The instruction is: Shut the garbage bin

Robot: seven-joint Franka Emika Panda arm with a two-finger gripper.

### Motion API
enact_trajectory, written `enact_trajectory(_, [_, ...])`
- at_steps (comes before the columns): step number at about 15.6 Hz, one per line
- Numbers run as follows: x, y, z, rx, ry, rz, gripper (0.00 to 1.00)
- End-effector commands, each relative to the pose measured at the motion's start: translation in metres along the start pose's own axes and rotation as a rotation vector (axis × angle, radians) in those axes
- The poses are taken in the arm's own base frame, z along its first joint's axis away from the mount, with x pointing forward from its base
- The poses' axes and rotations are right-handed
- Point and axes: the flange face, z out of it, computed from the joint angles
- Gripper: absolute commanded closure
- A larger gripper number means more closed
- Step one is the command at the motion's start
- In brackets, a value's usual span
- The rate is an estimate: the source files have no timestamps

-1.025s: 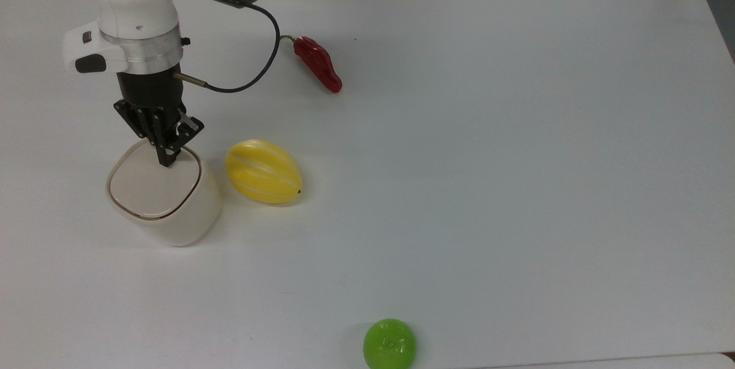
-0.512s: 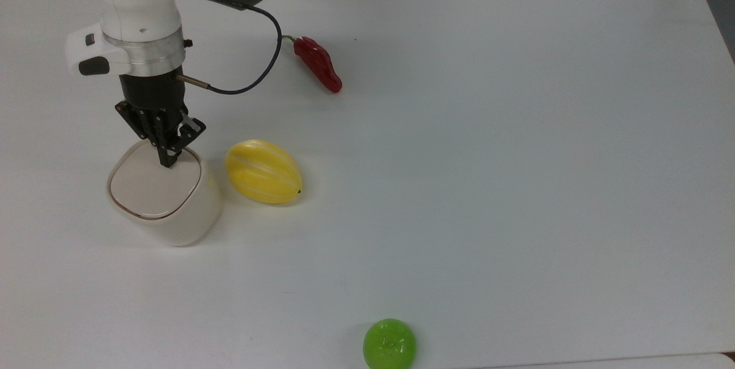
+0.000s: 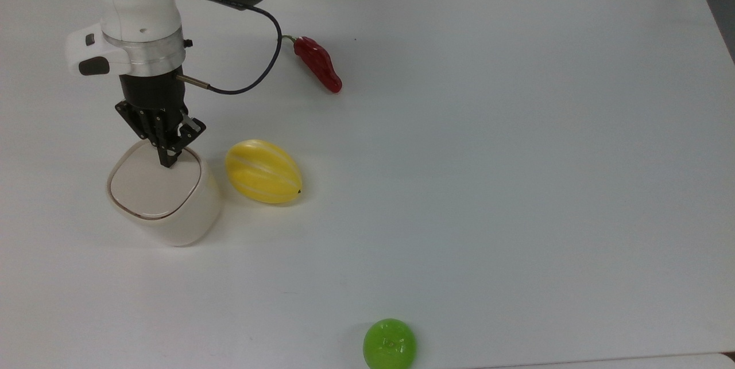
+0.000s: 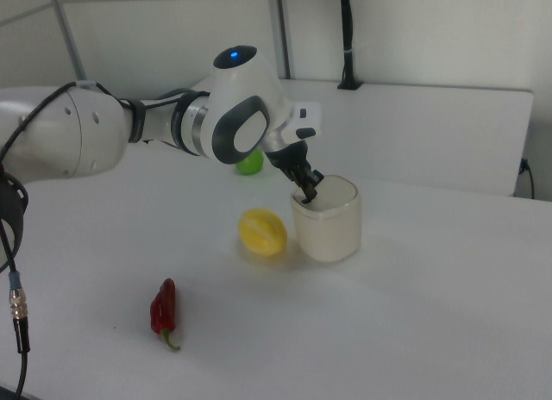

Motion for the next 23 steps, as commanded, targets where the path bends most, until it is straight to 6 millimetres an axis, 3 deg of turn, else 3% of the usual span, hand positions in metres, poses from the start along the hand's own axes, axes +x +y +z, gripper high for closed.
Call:
enact_trajectory(1, [-0.013,0.002,0.024,-0.026,-0.053,-0.017,1.00])
enact_trajectory(5, [-0.006,0.001,0.004,-0.017,-0.031,-0.002,1.00])
enact_trajectory(12, [-0.002,-0.010,-0.071,-0.001,-0.023,0.010,1.00])
enact_trajectory(15, [-0.017,-0.053,-0.096,0.004,-0.066,-0.057,1.00])
enact_trajectory(16, [-0.029,-0.075,-0.106,0.003,-0.102,-0.094,1.00])
enact_trajectory(18, [-0.043,-0.097,-0.126,0.002,-0.148,-0.135,1.00])
enact_trajectory(23, [-0.076,-0.127,-0.174,-0.006,-0.247,-0.234,1.00])
